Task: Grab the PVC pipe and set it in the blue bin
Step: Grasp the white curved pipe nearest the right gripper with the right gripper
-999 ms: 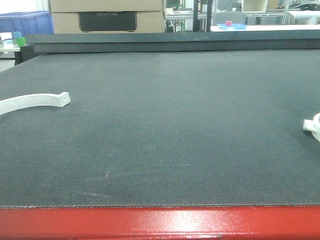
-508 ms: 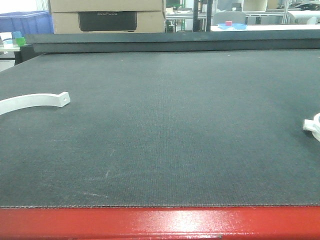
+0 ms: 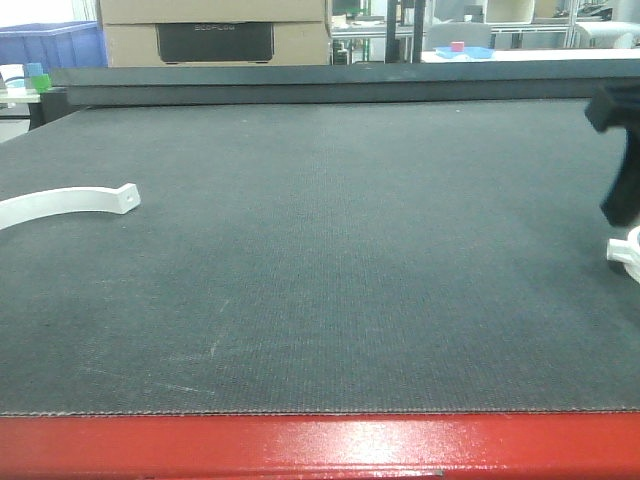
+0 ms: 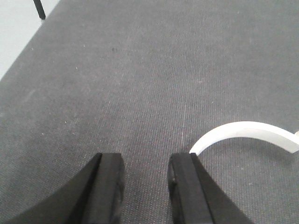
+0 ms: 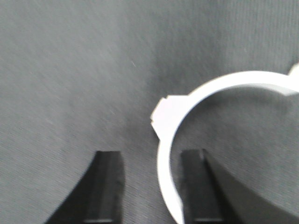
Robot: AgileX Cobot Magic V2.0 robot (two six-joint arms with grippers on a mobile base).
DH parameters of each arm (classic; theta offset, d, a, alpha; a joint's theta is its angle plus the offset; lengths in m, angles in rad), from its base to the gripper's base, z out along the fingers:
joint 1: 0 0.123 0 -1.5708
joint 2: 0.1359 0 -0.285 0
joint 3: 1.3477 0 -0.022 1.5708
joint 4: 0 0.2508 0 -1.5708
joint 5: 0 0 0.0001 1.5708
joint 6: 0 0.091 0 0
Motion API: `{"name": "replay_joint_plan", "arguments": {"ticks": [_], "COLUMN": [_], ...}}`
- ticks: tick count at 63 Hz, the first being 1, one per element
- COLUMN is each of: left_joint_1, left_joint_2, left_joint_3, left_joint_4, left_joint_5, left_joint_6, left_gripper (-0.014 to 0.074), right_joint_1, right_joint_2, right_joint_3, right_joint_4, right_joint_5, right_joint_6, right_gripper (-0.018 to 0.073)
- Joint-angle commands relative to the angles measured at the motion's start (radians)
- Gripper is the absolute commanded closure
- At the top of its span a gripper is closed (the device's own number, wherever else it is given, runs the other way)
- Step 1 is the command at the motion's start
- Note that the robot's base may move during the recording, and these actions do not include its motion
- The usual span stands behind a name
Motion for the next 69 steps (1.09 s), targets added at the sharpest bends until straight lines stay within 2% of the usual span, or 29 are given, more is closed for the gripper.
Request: {"name": "replay_joint_plan", "arguments": {"ticks": [1, 23, 49, 62, 69], "left_joint_1": [-0.007, -0.007, -0.007, -0.007, -0.007], "left_joint_2": [0.004, 0.004, 0.041, 0.077, 0.084], "left_joint_3": [-0.007, -0.007, -0.007, -0.007, -0.007], "left_joint_4": [-0.008, -0.008, -0.008, -0.008, -0.008], "left_joint_5": [-0.023, -0.048, -0.055, -0.068, -0.093], "left_joint_6": [-0.001, -0.001, -0.001, -0.001, -0.001], "left_gripper": [0.0414, 0.0414, 0.0414, 0.0414, 0.0414], "right_joint_1": [0.003, 0.003, 0.003, 0.007, 0.007], "right_joint_2": [0.003, 0.006, 0.036, 0.056, 0.077], "right_joint_3": [-0.007, -0.007, -0.005, -0.005, -0.005], "right_joint_4": [-0.046, -0.089, -0.089, -0.089, -0.089], "right_joint_5": [0.006, -0.03, -0.038, -0.043, -0.044], "right_joint_6": [-0.007, -0.007, -0.007, -0.007, -0.007], "right_gripper": [0.0415, 0.0417, 0.0415, 0.0322, 0.0314]}}
